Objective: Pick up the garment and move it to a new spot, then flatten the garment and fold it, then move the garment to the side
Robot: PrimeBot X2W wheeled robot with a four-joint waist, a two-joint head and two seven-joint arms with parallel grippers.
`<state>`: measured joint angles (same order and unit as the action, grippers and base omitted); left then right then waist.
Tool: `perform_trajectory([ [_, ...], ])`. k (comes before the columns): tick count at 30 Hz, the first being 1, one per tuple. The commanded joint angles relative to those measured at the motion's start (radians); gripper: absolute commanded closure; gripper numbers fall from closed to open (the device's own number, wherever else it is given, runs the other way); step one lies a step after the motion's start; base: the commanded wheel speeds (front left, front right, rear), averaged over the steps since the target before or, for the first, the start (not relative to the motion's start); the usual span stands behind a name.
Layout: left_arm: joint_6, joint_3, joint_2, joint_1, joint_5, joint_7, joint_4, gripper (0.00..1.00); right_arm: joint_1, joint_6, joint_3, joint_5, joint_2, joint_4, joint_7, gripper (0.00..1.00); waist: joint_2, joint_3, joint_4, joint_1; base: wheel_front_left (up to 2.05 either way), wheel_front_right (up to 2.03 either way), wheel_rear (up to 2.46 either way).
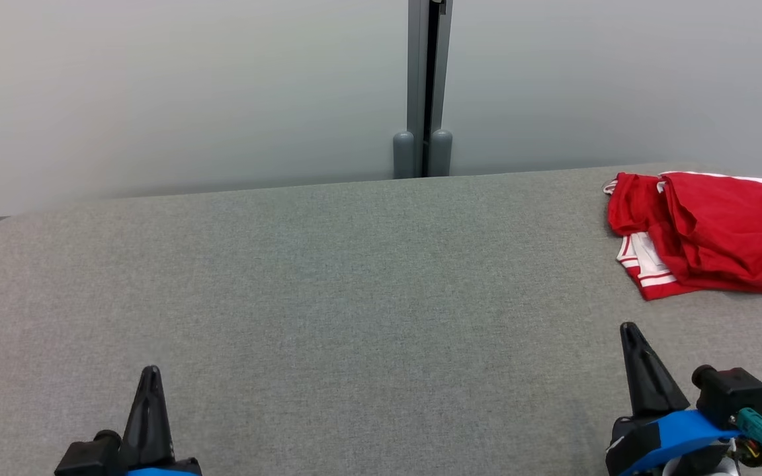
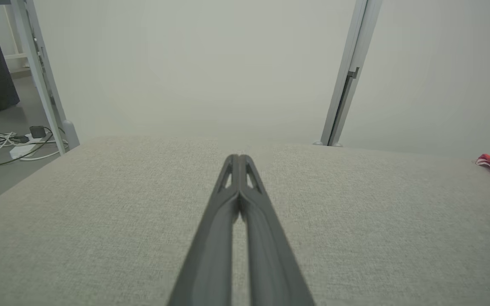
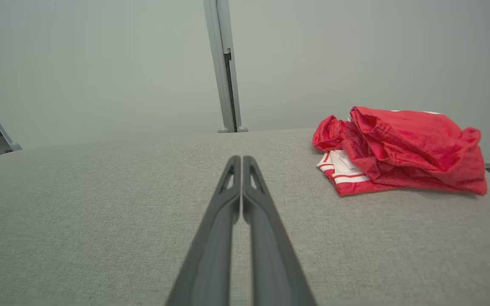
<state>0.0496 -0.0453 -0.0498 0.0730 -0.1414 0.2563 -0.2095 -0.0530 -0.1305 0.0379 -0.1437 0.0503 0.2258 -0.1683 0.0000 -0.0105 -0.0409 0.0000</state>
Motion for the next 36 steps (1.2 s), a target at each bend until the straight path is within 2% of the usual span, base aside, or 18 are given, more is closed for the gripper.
perform_trajectory([
  [1,0.001,-0.005,0.0,-0.007,-0.021,-0.009,-0.006,1.0,-0.004,0.0,0.004,-0.022,0.0,0.005,0.007,1.0,0.0,0.0,0.0,0.0,0.0,0.0,0.0],
  [19,0.021,-0.02,0.0,-0.049,-0.363,-0.093,-0.01,1.0,-0.016,0.0,0.021,-0.363,0.0,0.005,0.071,1.0,0.0,0.002,0.006,0.0,0.0,0.0,0.0],
  [36,0.034,-0.03,-0.001,-0.082,-0.611,-0.155,-0.015,1.0,-0.028,0.0,0.033,-0.61,0.001,0.006,0.118,1.0,0.0,0.004,0.011,0.0,0.0,0.0,0.0],
])
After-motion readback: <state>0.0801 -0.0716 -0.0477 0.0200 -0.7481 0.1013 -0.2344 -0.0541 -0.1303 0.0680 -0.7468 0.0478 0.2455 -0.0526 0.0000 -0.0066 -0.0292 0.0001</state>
